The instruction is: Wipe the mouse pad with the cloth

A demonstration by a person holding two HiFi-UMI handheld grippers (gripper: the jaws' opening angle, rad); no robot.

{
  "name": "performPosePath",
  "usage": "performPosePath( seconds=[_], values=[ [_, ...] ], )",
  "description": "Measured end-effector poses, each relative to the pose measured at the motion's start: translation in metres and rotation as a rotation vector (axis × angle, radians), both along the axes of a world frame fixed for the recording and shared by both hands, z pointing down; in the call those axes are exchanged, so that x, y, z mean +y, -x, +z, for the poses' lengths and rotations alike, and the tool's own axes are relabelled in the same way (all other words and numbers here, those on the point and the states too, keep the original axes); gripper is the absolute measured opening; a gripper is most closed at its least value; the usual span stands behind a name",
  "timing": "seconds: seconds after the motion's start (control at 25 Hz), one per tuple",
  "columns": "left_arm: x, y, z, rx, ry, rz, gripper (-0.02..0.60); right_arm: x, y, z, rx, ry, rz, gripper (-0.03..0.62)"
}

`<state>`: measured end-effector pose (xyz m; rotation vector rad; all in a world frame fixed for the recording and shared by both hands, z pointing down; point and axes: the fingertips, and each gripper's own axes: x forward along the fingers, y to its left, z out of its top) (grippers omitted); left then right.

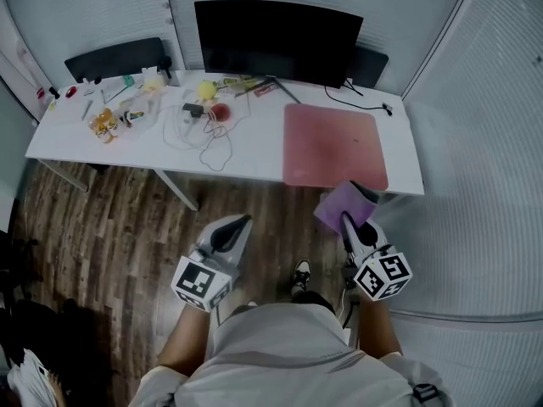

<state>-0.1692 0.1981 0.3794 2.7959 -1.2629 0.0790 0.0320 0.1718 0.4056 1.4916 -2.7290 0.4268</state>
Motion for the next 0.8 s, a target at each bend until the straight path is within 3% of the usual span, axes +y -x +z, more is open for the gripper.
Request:
performPosePath(
  seconds=[0.48, 0.8],
  values=[
    [-0.137, -0.114, -0.005, -0.015, -0.011, -0.033, -0.002, -0.145, -0.122, 0.002, -0.031, 0.014, -0.011, 0.053],
    [-0.206, -0.156, 0.015, -0.017, 0.023, -0.051, -0.002, -0.212, -0.169, 0.031, -0.035, 0.069, -0.009, 0.054]
  ],
)
